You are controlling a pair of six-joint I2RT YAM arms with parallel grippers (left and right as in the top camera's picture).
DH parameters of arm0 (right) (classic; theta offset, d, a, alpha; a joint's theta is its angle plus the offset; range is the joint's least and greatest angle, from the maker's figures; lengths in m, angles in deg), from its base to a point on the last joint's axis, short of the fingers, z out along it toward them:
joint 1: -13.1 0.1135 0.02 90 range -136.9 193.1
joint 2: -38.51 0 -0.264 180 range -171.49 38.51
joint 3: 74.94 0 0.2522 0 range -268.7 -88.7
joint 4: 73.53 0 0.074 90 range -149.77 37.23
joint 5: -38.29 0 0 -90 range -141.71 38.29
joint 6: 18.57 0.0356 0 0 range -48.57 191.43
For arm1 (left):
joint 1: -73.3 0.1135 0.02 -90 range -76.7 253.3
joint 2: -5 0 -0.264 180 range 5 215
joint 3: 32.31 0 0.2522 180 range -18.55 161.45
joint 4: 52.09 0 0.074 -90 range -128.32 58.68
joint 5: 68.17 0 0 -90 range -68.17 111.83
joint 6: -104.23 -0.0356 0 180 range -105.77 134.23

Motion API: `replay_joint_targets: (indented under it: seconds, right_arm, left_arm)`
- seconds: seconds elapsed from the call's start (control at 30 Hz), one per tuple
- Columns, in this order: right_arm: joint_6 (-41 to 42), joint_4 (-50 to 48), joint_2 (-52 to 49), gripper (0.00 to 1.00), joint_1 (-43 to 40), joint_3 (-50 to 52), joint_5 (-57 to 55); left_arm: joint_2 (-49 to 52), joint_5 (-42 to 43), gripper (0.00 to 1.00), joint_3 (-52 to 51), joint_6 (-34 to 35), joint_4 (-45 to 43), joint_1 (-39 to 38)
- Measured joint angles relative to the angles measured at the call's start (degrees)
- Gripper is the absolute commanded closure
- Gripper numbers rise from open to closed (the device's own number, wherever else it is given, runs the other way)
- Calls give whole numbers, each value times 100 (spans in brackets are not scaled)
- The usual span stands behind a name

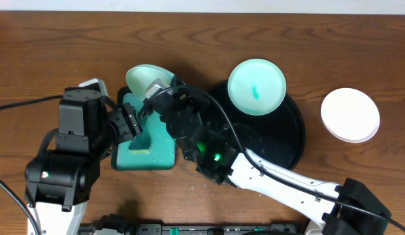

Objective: Clean dirty plates on tray and stack at the side
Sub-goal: 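Lift the scrubbed green plate with right gripper and tilt it over water tray, then carry the green plate right and lower it onto the white plate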

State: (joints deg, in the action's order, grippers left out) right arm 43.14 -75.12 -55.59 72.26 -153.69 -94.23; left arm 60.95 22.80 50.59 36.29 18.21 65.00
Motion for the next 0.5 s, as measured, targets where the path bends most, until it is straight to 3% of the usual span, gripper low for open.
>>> replay_joint_targets:
  seconds: [0.07, 0.17, 0.23, 0.3, 0.5]
  right_arm:
    - [662, 452, 4, 99, -127, -11, 33]
    - [2413, 1491, 11, 99, -634, -42, 343]
    - [3797, 2173, 52, 99, -1132, -28, 1060]
    - [4819, 2258, 76, 99, -1694, -15, 2138]
    - [5812, 3056, 708, 99, -3226, -20, 4376]
  left_arm:
    - [0, 0, 20, 0, 0, -2, 0]
    - [0, 0, 20, 0, 0, 0, 0]
    - [2, 0, 20, 0, 0, 0, 0]
    - [2, 2, 20, 0, 0, -2, 0]
    - [11, 0, 20, 0, 0, -2, 0]
